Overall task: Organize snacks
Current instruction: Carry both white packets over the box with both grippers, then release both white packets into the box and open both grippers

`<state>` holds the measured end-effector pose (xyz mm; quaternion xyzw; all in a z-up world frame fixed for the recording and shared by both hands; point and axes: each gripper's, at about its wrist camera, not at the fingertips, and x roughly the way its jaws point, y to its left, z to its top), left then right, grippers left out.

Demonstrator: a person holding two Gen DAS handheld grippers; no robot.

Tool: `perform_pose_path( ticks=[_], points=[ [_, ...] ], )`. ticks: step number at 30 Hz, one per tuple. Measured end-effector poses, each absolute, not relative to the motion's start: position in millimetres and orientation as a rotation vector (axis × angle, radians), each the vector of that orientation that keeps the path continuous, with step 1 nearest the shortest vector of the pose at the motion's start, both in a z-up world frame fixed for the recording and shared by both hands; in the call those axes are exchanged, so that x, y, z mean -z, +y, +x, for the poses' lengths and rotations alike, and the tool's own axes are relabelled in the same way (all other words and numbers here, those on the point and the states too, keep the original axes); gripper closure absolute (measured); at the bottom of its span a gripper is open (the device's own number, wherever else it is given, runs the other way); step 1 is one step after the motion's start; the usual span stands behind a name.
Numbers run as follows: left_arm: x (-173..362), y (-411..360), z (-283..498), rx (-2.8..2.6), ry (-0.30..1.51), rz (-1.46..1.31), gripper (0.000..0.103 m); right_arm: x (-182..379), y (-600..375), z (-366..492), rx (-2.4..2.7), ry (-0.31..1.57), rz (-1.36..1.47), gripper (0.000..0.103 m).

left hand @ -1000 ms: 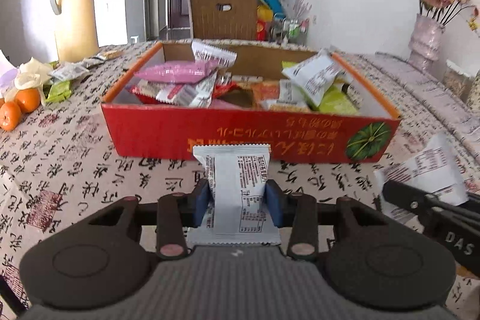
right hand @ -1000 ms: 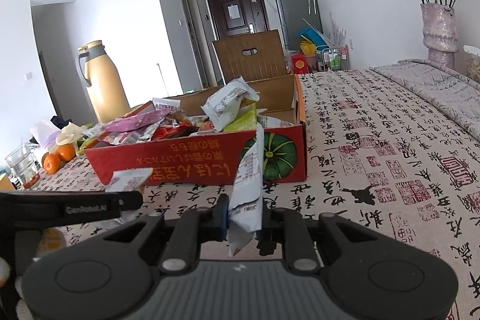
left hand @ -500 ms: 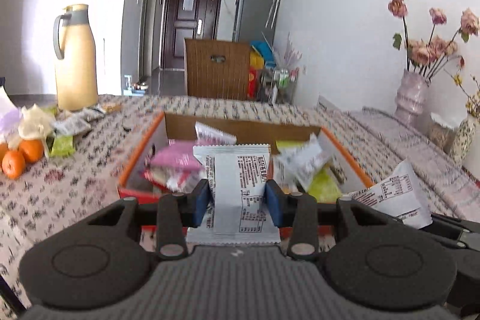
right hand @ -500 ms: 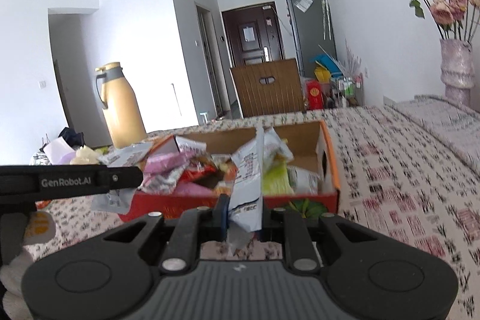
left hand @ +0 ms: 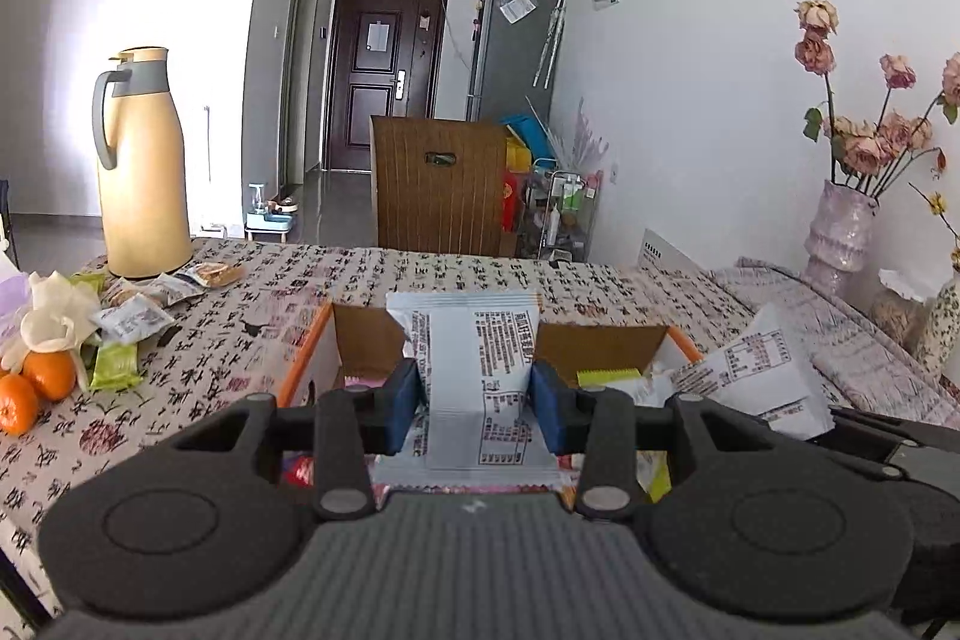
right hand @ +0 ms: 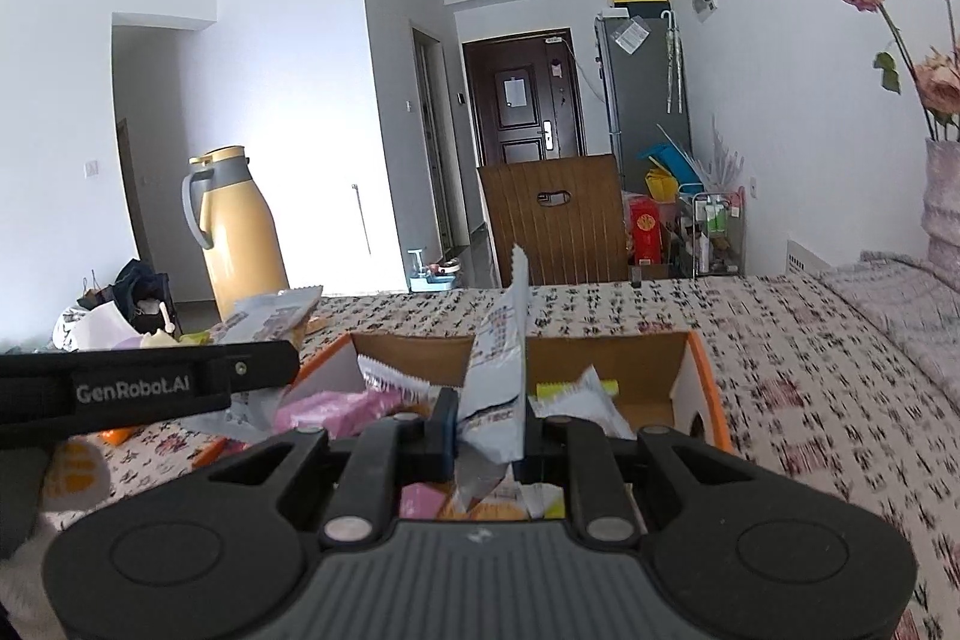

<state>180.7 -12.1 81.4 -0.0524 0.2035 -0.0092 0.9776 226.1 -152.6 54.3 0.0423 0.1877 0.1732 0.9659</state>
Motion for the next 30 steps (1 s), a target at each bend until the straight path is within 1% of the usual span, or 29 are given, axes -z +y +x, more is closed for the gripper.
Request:
perform_pose_path(
  ticks=[14,20,24,27,28,30],
  points=[
    [-73,0,231,-0.013,0.405,-0.131,0.062,-48,-134,289,-0.329,0.386,0.074,0.086],
    [-55,5,244,-0.030,0.425,-0.129,0.062,-32,-129,291,-0.334,0.372,0.047,0.086],
    [-48,7,248,-0.025,0.443,-0.126,0.062,-27,-127,294,-0.343,0.396,0.037,0.086],
    [-47,8,246,-0.029,0.438,-0.123,0.061,-25,-129,297,-0.323,0.407,0.044,0.083],
    [-47,7,246,-0.034,0.434,-0.119,0.060,-24,-131,297,-0.310,0.406,0.046,0.082],
    [-49,8,244,-0.036,0.427,-0.120,0.047,-25,-134,297,-0.295,0.404,0.046,0.072]
  ],
)
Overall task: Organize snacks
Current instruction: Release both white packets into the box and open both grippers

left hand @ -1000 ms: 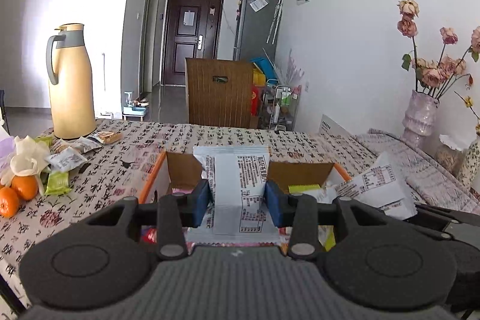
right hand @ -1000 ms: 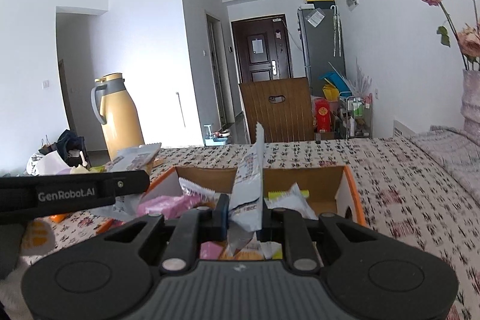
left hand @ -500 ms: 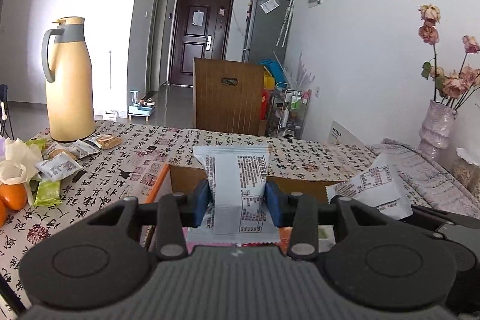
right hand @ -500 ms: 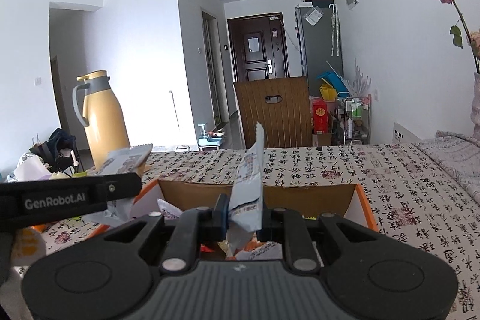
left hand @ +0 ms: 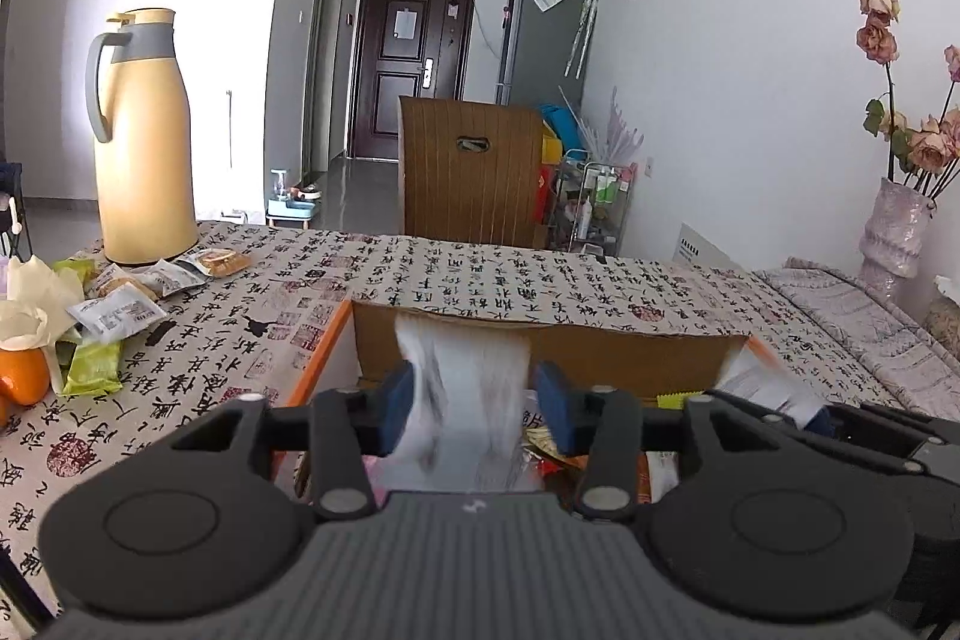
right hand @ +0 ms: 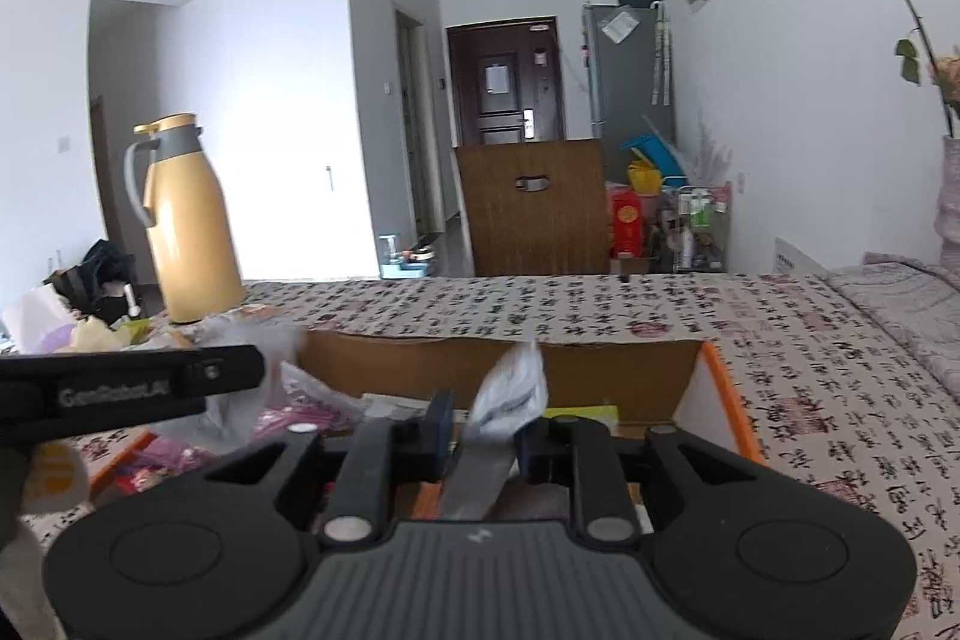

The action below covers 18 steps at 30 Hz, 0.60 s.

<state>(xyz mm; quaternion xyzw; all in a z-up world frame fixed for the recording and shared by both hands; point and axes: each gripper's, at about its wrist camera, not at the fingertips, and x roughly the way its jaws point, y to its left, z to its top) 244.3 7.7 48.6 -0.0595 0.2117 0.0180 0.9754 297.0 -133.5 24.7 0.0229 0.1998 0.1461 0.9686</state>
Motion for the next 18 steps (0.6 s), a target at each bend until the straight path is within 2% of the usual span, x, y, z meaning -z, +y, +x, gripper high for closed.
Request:
perform_pose_path(
  ticks=[1,2,3,4,5,6,8,11,18],
  points=[
    [-50,8,243,-0.042,0.420,-0.118,0.043,-25,-135,296,-0.289,0.402,0.048,0.056],
    [-51,8,242,-0.050,0.412,-0.116,0.032,-26,-137,296,-0.277,0.396,0.047,0.038],
    [-53,8,239,-0.058,0.402,-0.116,0.022,-27,-138,294,-0.265,0.388,0.044,0.030],
    [-55,8,237,-0.063,0.392,-0.115,0.018,-28,-139,293,-0.254,0.378,0.041,0.020],
    [-57,8,236,-0.066,0.383,-0.112,0.013,-30,-141,291,-0.243,0.368,0.043,0.016],
    [-59,8,233,-0.070,0.375,-0.109,0.006,-32,-142,289,-0.238,0.362,0.044,0.015],
    [-63,8,229,-0.080,0.360,-0.105,0.000,-36,-145,286,-0.230,0.358,0.046,0.007],
    [-69,8,221,-0.075,0.357,-0.098,0.000,-39,-146,281,-0.216,0.354,0.038,0.000],
    [-76,10,196,-0.058,0.354,-0.100,0.000,-47,-151,261,-0.220,0.363,0.034,0.000]
  ],
)
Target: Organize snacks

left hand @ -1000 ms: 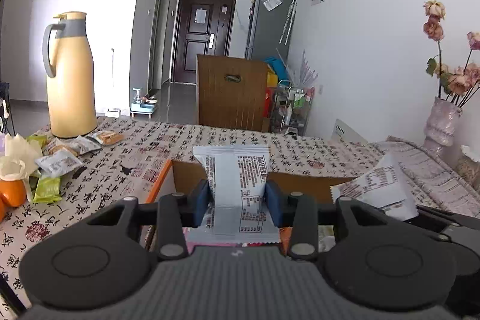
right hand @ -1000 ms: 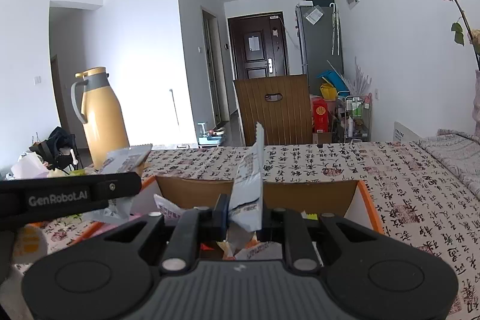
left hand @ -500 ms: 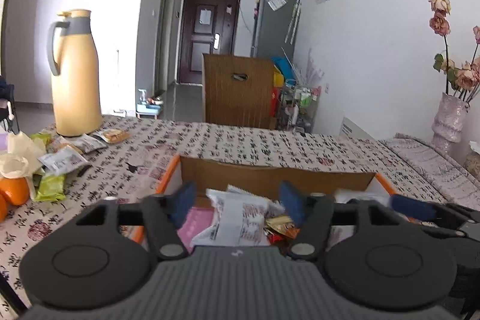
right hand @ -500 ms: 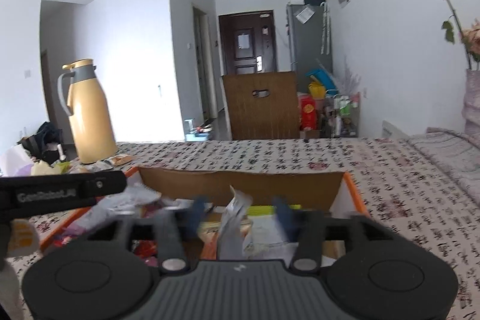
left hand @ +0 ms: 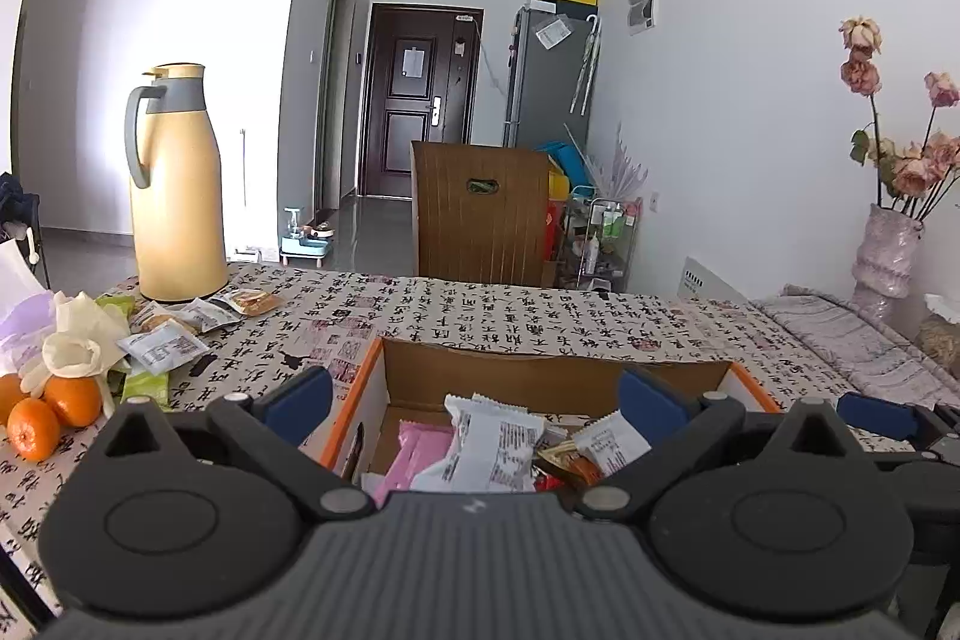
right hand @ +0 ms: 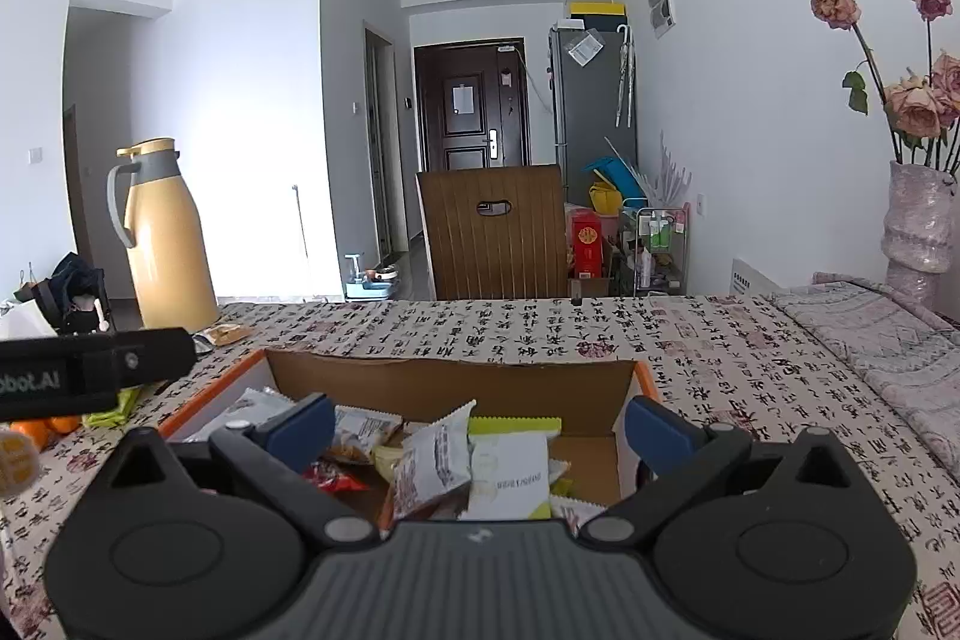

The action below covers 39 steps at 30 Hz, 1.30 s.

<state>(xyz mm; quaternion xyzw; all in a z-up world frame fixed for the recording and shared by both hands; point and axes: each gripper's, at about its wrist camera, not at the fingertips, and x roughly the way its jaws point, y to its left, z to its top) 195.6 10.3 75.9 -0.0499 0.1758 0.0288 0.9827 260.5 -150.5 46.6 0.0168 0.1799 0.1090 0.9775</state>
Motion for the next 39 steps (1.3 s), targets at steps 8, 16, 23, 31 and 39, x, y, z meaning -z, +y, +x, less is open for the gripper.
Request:
perform_pose_path(
  ticks=[8,16,23,31,39],
  points=[
    [-80,14,152,-0.066,0.341,-0.092,0.000,-52,-156,221,-0.224,0.359,0.020,0.000],
    [-80,13,104,-0.058,0.321,-0.076,0.000,-45,-168,174,-0.234,0.374,0.026,0.000],
    [-66,14,70,-0.030,0.353,-0.072,0.000,-38,-174,135,-0.250,0.395,0.028,0.000],
    [-44,17,43,-0.022,0.421,-0.067,0.000,-19,-178,104,-0.268,0.453,0.037,0.000],
    [-15,23,31,0.018,0.515,-0.079,0.000,2,-183,88,-0.272,0.519,0.055,0.000]
  ],
)
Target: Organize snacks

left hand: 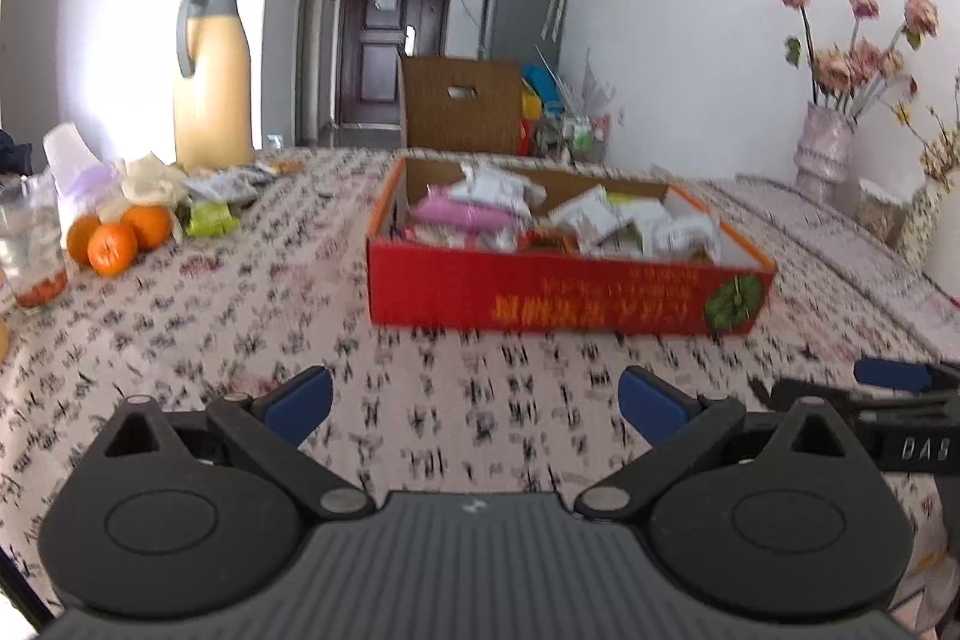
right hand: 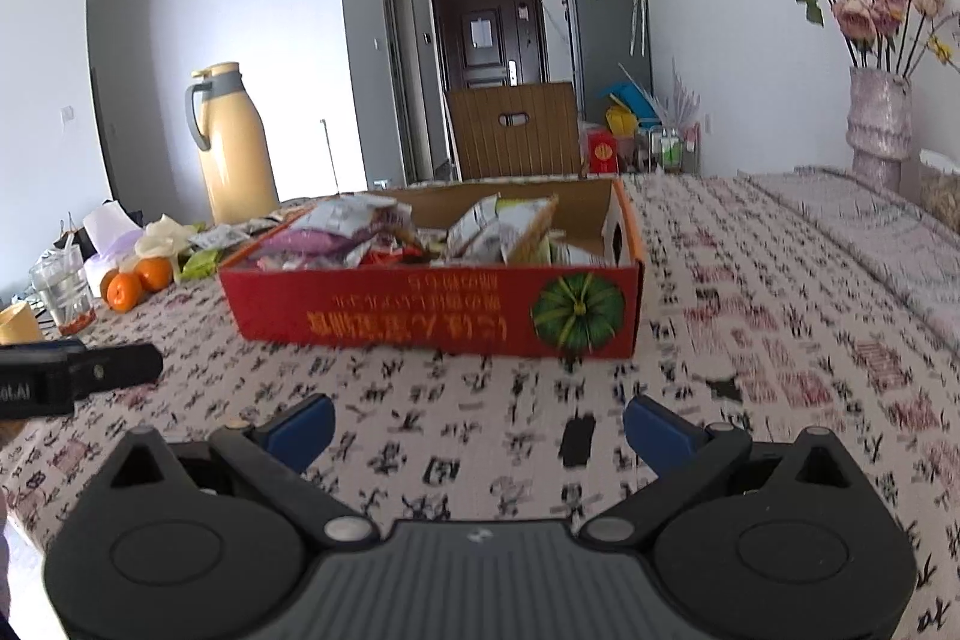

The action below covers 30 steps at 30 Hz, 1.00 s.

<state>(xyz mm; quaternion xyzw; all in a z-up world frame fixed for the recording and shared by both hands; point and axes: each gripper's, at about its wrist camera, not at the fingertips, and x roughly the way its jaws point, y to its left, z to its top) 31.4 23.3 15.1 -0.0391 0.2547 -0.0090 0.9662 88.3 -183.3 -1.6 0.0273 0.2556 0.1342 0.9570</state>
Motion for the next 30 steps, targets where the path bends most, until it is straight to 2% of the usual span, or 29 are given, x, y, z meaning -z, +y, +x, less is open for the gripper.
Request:
perform_pose_path(
  ticks=[30],
  points=[
    [3,16,30,0.068,0.564,-0.070,0.000,15,-189,87,-0.259,0.576,0.062,0.000]
  ],
)
